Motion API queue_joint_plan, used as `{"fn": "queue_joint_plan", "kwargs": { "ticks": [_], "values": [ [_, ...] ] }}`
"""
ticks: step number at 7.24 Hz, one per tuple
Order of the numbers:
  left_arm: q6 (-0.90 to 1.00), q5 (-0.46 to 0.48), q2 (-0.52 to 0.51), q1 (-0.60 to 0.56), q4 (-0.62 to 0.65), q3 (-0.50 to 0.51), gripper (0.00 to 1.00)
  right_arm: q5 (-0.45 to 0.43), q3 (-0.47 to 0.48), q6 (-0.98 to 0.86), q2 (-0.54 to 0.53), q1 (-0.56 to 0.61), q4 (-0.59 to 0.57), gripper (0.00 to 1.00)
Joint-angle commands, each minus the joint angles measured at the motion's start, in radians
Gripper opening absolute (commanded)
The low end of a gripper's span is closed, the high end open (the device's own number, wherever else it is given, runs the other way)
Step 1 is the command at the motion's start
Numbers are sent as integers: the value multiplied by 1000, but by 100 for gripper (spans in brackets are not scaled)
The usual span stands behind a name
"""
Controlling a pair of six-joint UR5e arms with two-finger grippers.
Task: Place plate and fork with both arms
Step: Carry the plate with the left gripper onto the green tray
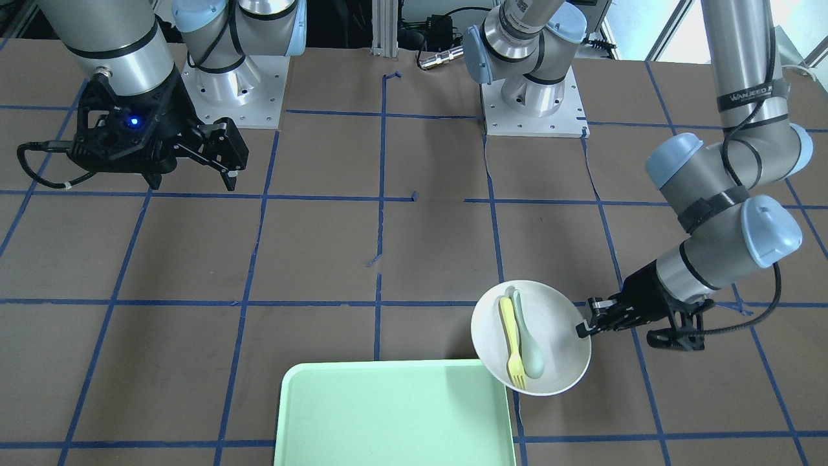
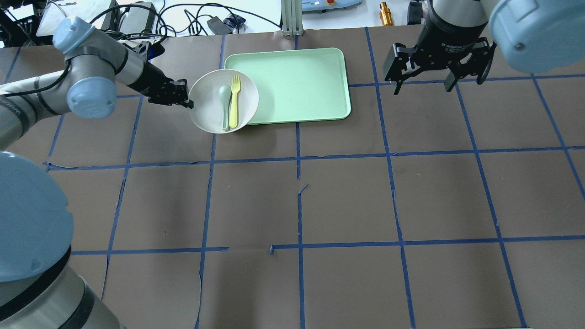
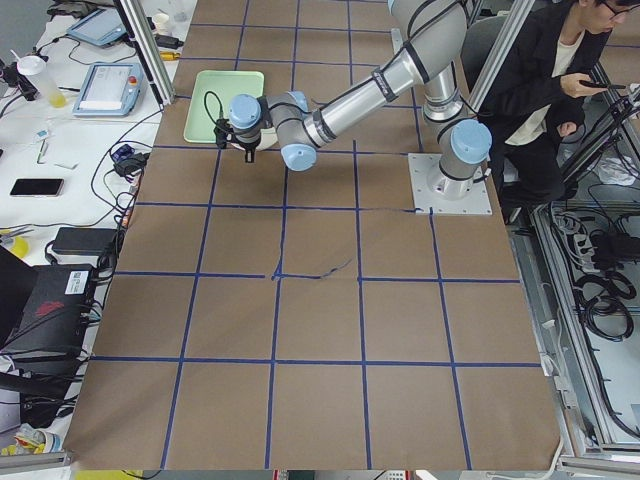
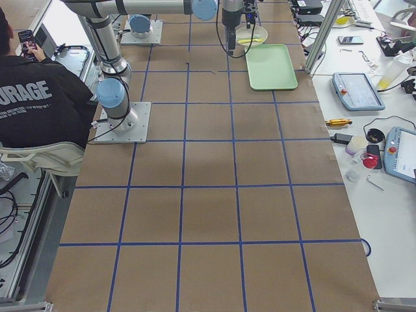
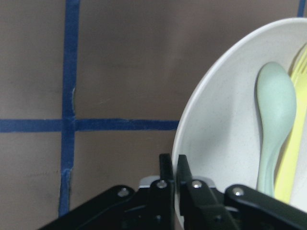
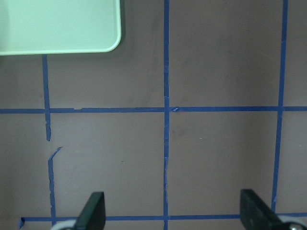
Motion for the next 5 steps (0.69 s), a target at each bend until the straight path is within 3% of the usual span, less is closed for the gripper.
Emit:
{"fn": "queue_joint_plan", "kwargs": {
  "ticks": [1,3,5],
  "values": [
    [-92,4,-137,-115,-3,188,0,4,1,0,0,0,0,100],
    [-145,4,-226,-178,-3,298,0,1,16,0,-3,0,0,100],
    [-154,7,-261,-197,0,319,0,4,16,0,-3,0,0,100]
  ]
}}
